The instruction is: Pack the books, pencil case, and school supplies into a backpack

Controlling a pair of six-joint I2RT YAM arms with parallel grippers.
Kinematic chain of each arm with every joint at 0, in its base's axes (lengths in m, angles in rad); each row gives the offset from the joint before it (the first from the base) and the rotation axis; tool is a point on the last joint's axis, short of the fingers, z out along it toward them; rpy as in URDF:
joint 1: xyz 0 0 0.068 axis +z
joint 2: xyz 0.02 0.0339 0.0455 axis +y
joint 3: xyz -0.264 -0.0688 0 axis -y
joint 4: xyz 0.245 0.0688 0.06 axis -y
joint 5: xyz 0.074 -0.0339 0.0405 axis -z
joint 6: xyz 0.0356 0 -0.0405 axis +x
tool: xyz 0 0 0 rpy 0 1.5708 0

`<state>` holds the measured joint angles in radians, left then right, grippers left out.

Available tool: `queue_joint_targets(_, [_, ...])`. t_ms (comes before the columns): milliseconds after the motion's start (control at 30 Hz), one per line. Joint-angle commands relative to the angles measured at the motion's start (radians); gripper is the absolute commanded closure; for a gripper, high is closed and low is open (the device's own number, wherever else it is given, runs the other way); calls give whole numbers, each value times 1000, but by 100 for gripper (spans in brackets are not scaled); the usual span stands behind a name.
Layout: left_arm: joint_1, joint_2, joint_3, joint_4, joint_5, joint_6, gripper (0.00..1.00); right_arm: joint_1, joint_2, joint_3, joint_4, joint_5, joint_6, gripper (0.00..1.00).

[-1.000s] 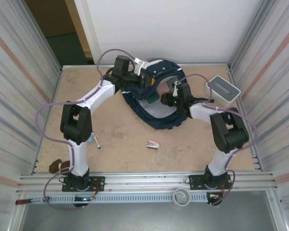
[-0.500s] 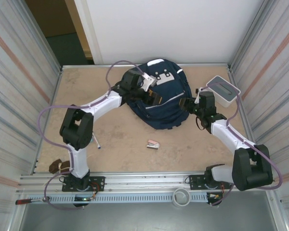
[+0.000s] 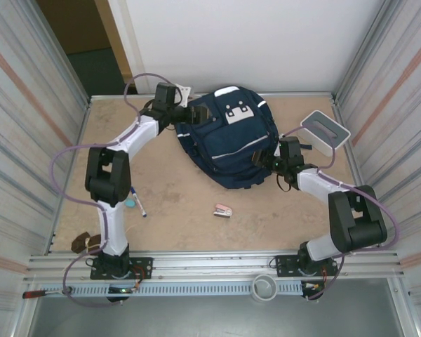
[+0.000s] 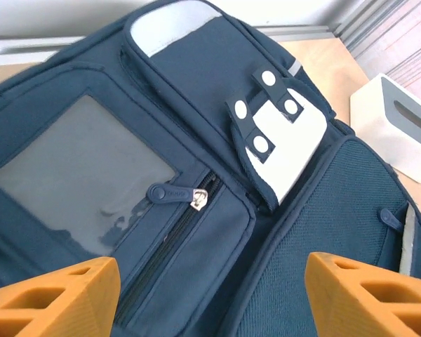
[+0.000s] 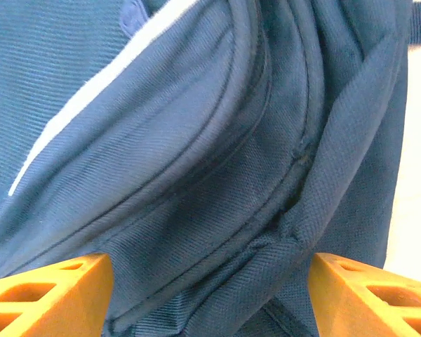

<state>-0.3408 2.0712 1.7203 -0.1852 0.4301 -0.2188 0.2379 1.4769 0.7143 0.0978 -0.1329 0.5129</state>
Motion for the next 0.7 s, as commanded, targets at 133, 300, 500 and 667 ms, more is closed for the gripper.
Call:
queue_joint_targets(133, [-17, 186, 176, -137, 75, -40, 34, -31, 52, 25, -1, -59, 55, 28])
queue_joint_targets(300, [-17, 153, 84, -135, 52, -14, 35, -58, 113, 95, -27, -120, 52, 29])
queue_joint_targets(500, [-15, 52, -102, -116, 1, 19, 37, -87, 237, 242, -67, -189, 40, 30])
queue_joint_targets(667, [-19, -39, -285, -61, 8, -3, 38, -89, 371, 375, -61, -236, 69, 32])
